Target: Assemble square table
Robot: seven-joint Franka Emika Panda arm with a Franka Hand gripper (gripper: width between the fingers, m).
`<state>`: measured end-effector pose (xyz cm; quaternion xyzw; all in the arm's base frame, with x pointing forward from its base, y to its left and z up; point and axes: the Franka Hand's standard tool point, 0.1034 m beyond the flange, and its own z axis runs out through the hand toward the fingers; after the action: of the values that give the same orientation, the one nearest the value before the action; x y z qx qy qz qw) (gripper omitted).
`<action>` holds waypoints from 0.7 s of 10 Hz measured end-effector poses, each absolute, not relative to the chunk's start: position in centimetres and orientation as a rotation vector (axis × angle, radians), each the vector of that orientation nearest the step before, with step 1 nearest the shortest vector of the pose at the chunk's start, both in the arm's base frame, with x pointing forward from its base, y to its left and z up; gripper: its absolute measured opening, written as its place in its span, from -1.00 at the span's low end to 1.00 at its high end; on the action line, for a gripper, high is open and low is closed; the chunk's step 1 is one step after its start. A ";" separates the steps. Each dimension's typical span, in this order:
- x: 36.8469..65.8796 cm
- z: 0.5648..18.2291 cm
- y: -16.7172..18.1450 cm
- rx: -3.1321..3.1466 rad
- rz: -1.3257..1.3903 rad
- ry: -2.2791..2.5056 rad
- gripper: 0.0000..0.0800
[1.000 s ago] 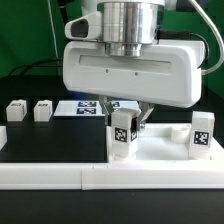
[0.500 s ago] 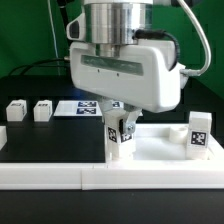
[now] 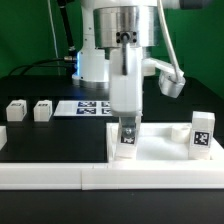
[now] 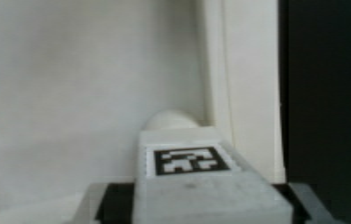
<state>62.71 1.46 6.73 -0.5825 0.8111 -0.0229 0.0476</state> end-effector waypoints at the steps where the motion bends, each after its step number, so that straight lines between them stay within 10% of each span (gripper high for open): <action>1: 62.6 6.7 1.8 -1.649 -0.077 2.566 -0.26; 3: 62.6 6.6 1.8 -1.585 -0.074 2.604 -0.26; 5: 62.6 6.6 1.8 -1.706 -0.080 2.529 0.44; 7: 62.4 7.1 1.9 -2.102 -0.098 2.229 0.57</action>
Offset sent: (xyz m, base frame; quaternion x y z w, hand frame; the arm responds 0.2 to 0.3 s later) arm 0.0000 0.0000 0.0000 0.0000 0.0000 0.0000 1.0000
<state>62.35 1.91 7.09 -0.6852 0.7266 -0.0320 0.0383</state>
